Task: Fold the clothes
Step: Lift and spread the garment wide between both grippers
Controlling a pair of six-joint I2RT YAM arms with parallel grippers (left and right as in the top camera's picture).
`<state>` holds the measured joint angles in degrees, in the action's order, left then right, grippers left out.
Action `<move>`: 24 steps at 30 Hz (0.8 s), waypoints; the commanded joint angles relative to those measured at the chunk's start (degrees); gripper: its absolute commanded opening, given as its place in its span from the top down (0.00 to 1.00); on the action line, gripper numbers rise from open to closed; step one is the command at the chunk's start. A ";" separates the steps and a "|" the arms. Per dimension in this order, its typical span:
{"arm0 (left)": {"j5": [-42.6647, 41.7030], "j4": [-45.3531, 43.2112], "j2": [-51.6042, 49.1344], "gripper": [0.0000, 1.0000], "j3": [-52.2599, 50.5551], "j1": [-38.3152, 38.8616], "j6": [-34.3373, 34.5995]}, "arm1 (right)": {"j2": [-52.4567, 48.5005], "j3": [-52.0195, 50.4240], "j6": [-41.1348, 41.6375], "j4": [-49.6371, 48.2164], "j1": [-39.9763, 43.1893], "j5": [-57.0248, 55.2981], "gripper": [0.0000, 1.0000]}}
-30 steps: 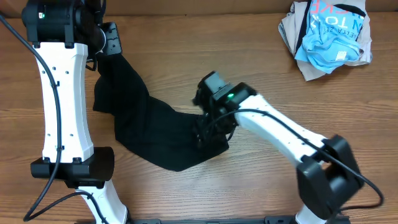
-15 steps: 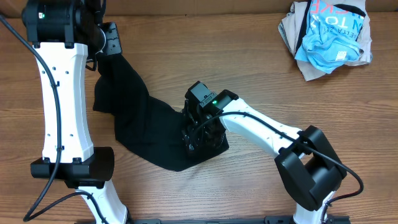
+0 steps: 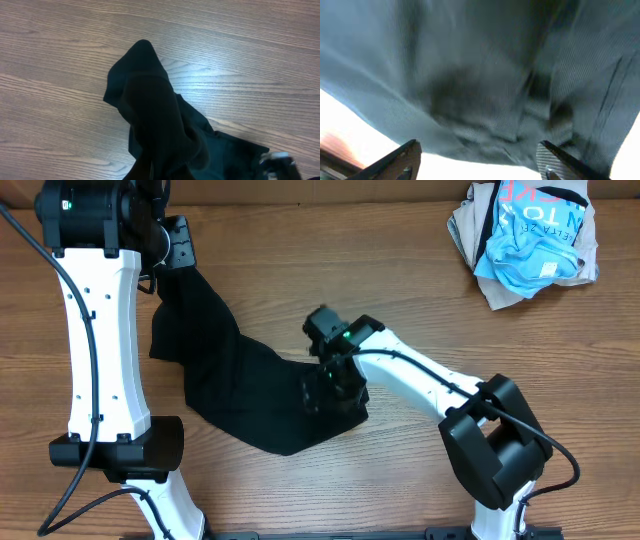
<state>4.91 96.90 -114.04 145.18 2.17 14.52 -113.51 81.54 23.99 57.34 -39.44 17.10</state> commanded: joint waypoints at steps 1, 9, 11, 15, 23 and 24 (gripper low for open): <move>-0.09 -0.11 0.31 0.96 1.18 0.11 -1.27 | -0.42 2.32 12.11 -2.80 -0.15 -0.76 0.28; -0.15 -0.11 0.31 0.96 1.18 0.11 -2.36 | -2.27 2.10 15.30 -3.74 -1.38 -3.52 0.44; -0.31 -0.11 0.31 0.96 1.18 0.11 -2.36 | -3.08 2.10 15.28 -3.74 -1.38 -3.28 0.49; -0.28 -0.11 0.28 0.96 1.18 0.11 -2.36 | -4.42 2.12 15.28 -4.07 -1.31 -1.55 0.52; 0.17 -0.11 0.28 0.96 1.18 0.11 -2.56 | -4.85 3.26 14.58 -4.57 -1.31 -1.44 0.91; 0.17 -0.11 0.28 0.96 1.18 0.11 -2.56 | -4.85 3.43 14.36 -4.61 -1.31 -1.53 0.96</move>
<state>4.91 96.90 -114.04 145.18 2.17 13.26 -117.82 82.67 38.92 53.12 -40.64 15.29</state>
